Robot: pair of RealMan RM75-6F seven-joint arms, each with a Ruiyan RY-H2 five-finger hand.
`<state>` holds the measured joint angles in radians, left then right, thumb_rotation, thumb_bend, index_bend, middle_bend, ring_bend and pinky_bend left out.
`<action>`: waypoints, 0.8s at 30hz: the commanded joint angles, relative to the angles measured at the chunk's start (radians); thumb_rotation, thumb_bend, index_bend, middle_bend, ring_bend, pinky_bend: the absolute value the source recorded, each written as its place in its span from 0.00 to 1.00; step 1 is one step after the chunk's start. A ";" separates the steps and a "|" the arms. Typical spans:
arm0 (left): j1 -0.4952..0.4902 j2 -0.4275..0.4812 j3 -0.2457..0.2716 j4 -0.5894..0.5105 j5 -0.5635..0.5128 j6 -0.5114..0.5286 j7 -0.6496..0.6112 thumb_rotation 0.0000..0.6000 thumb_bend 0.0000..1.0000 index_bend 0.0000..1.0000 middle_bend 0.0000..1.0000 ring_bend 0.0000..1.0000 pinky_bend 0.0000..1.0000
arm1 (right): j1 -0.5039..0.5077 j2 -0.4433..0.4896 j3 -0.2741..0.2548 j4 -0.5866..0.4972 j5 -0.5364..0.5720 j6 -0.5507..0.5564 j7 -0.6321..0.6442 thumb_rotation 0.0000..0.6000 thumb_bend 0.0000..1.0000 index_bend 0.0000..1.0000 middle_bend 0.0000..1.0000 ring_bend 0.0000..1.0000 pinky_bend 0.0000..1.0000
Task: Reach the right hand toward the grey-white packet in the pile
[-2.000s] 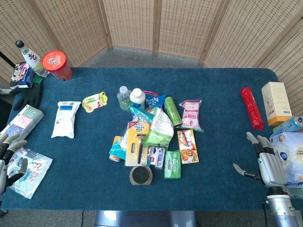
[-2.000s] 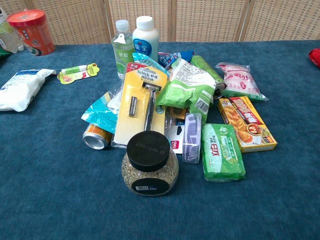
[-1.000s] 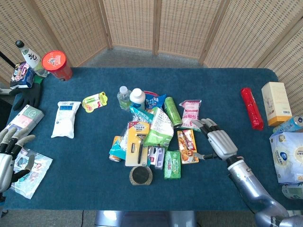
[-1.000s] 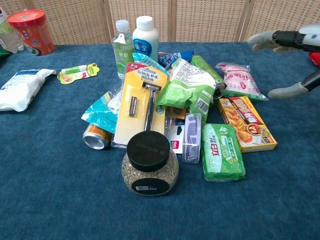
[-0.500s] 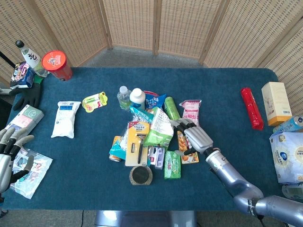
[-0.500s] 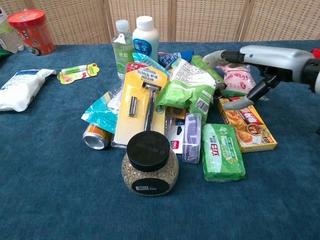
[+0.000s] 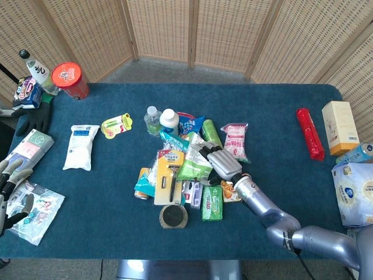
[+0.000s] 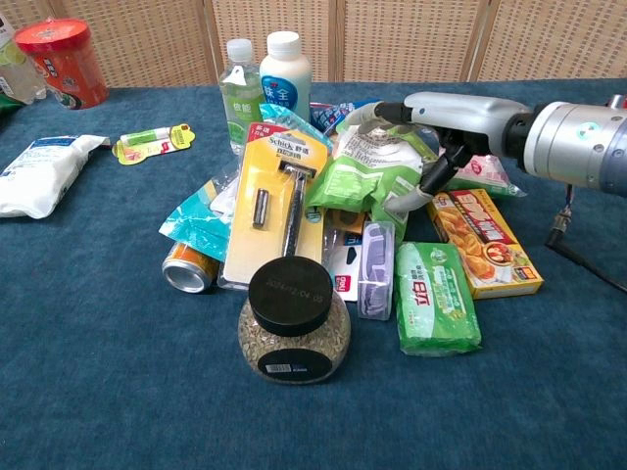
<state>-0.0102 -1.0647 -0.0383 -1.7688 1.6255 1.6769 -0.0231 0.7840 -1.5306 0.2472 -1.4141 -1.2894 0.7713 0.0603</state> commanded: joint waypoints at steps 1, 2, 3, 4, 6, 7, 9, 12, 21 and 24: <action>0.007 0.004 0.001 0.004 -0.003 0.009 -0.008 1.00 0.49 0.24 0.14 0.06 0.00 | 0.005 -0.032 0.006 0.052 -0.001 0.028 0.027 1.00 0.23 0.22 0.32 0.27 0.52; 0.009 0.005 0.001 0.006 -0.004 0.012 -0.012 1.00 0.49 0.24 0.14 0.06 0.00 | 0.004 -0.038 0.004 0.066 -0.003 0.033 0.036 1.00 0.23 0.31 0.43 0.41 0.64; 0.012 0.005 0.001 0.007 -0.005 0.014 -0.016 1.00 0.49 0.24 0.14 0.06 0.00 | 0.002 -0.044 0.003 0.081 -0.004 0.040 0.049 1.00 0.23 0.38 0.54 0.54 0.75; 0.013 0.006 0.002 0.008 -0.004 0.014 -0.020 1.00 0.49 0.24 0.14 0.06 0.00 | 0.001 -0.047 0.001 0.094 -0.006 0.043 0.056 1.00 0.23 0.44 0.65 0.65 0.83; 0.015 0.008 0.004 0.009 -0.001 0.015 -0.026 1.00 0.49 0.24 0.14 0.05 0.00 | -0.003 -0.049 -0.003 0.112 -0.011 0.051 0.080 1.00 0.23 0.53 0.83 0.82 0.94; 0.015 0.008 0.005 0.010 0.001 0.016 -0.027 1.00 0.49 0.24 0.14 0.05 0.00 | -0.007 -0.050 -0.002 0.116 -0.015 0.061 0.097 1.00 0.23 0.56 0.92 0.90 0.99; 0.016 0.008 0.007 0.010 0.007 0.016 -0.029 1.00 0.49 0.24 0.14 0.05 0.00 | -0.018 -0.043 -0.003 0.121 -0.030 0.087 0.129 1.00 0.23 0.58 0.99 0.96 1.00; 0.016 0.007 0.005 0.011 0.010 0.018 -0.028 1.00 0.49 0.23 0.14 0.05 0.00 | -0.038 -0.013 -0.004 0.105 -0.039 0.125 0.135 1.00 0.22 0.60 1.00 0.99 1.00; 0.001 -0.016 0.002 0.027 0.010 -0.006 -0.036 1.00 0.49 0.23 0.14 0.05 0.00 | -0.130 0.134 0.017 -0.054 -0.039 0.284 0.094 1.00 0.22 0.60 1.00 1.00 1.00; -0.002 -0.026 0.002 0.035 0.010 -0.013 -0.042 1.00 0.49 0.22 0.13 0.05 0.00 | -0.157 0.183 0.028 -0.109 -0.037 0.329 0.082 1.00 0.22 0.60 1.00 1.00 1.00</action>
<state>-0.0119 -1.0899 -0.0364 -1.7347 1.6351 1.6650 -0.0643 0.6504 -1.3806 0.2647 -1.4886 -1.3272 1.0704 0.1563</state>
